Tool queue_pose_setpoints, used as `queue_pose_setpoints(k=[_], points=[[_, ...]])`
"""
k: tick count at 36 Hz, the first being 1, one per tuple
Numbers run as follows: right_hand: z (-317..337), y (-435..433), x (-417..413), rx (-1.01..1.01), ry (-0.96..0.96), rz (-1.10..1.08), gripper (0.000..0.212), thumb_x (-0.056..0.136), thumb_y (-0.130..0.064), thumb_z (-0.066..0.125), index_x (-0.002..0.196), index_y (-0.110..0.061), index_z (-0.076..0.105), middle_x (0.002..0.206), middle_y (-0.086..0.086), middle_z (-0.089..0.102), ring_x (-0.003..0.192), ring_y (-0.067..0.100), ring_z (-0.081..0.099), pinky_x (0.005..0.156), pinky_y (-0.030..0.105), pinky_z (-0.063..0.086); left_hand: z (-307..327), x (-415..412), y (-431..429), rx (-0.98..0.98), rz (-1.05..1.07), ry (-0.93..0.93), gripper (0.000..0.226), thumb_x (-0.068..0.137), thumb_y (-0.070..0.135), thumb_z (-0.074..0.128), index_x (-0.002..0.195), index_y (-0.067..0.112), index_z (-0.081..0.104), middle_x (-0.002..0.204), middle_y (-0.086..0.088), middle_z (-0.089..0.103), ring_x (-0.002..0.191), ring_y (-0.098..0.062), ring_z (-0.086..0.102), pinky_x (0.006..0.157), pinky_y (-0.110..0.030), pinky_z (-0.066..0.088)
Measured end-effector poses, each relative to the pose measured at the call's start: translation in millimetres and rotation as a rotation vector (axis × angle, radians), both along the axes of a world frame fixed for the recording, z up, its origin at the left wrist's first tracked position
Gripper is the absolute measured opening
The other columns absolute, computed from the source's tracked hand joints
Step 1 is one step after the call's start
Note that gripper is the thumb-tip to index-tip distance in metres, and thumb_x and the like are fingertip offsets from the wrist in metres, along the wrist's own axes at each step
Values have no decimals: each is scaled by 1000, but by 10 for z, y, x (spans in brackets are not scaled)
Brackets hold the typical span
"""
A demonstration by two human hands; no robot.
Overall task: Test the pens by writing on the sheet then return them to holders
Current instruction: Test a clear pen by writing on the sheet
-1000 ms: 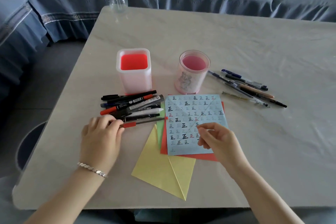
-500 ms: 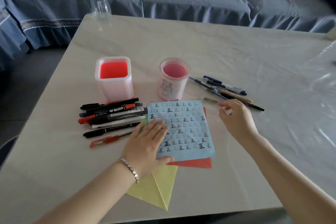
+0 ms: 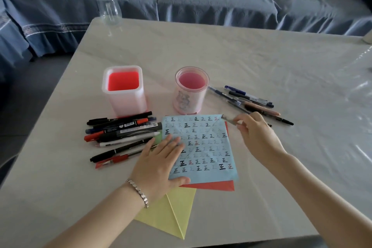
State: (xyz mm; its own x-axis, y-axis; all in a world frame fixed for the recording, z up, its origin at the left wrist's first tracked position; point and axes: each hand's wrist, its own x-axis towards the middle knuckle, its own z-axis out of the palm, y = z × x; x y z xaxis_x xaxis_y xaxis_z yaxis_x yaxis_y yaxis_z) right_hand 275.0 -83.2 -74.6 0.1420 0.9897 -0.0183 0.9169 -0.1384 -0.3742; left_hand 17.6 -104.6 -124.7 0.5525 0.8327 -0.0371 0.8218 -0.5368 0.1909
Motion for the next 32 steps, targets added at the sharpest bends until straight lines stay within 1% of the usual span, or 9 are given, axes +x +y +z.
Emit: queue_pose_setpoints(k=[3,6,11,16,18,20,22,26,32], points=[[190,-211,-147,36,62,196,21,91,-21,53,109,-24,65,100,-8,52,75,14,56,65,30,47,70,37,-20,81,-18,-162,68,89,65,20,134,18,39,136,-2,50,124,-17,48,104,-41,27],[329,-394,-306,10,79,401,17,88,-26,59,102,-29,68,90,-18,47,66,0,49,55,12,36,212,99,-39,149,-35,-354,61,85,55,39,133,16,38,136,-3,49,124,-15,44,104,-37,36],[390,-527,-501,267,34,629,20,82,-32,52,87,-25,70,91,-14,46,71,6,49,65,10,35,418,198,-119,188,-143,-483,33,94,45,34,114,21,48,98,6,67,89,-9,53,79,-23,40],[387,-503,-653,628,97,510,6,83,-21,62,83,-19,68,93,-8,52,92,13,48,88,16,35,511,196,-198,195,8,-590,7,92,29,41,95,24,45,74,11,61,66,-7,54,60,-24,42],[373,-529,-723,704,168,363,2,81,-17,63,80,-17,65,83,-4,56,84,13,47,84,12,34,534,160,-200,135,116,-647,9,92,32,40,95,26,46,75,12,60,65,-4,53,56,-24,42],[383,-574,-807,610,357,159,4,79,-19,63,75,-20,62,65,-6,54,67,6,45,68,8,36,544,122,-195,80,175,-699,14,92,36,39,94,26,49,75,13,60,66,-5,53,56,-25,43],[388,-597,-891,345,696,-36,14,79,-20,69,77,-24,55,57,0,50,52,6,42,53,10,35,556,94,-196,24,169,-741,16,92,38,39,94,27,50,77,13,60,69,-5,54,58,-24,43],[380,-601,-998,-31,1140,-165,29,70,-40,61,74,-12,54,48,-2,40,45,12,32,43,16,28,588,89,-238,0,79,-726,20,92,35,41,93,21,55,78,18,51,70,4,46,59,-14,39],[376,-623,-1167,-1,1184,-160,34,81,-28,57,59,-8,39,42,-7,39,39,7,35,42,14,29,606,113,-290,-77,41,-709,31,90,41,39,71,19,48,57,17,40,54,2,39,51,-10,31]])
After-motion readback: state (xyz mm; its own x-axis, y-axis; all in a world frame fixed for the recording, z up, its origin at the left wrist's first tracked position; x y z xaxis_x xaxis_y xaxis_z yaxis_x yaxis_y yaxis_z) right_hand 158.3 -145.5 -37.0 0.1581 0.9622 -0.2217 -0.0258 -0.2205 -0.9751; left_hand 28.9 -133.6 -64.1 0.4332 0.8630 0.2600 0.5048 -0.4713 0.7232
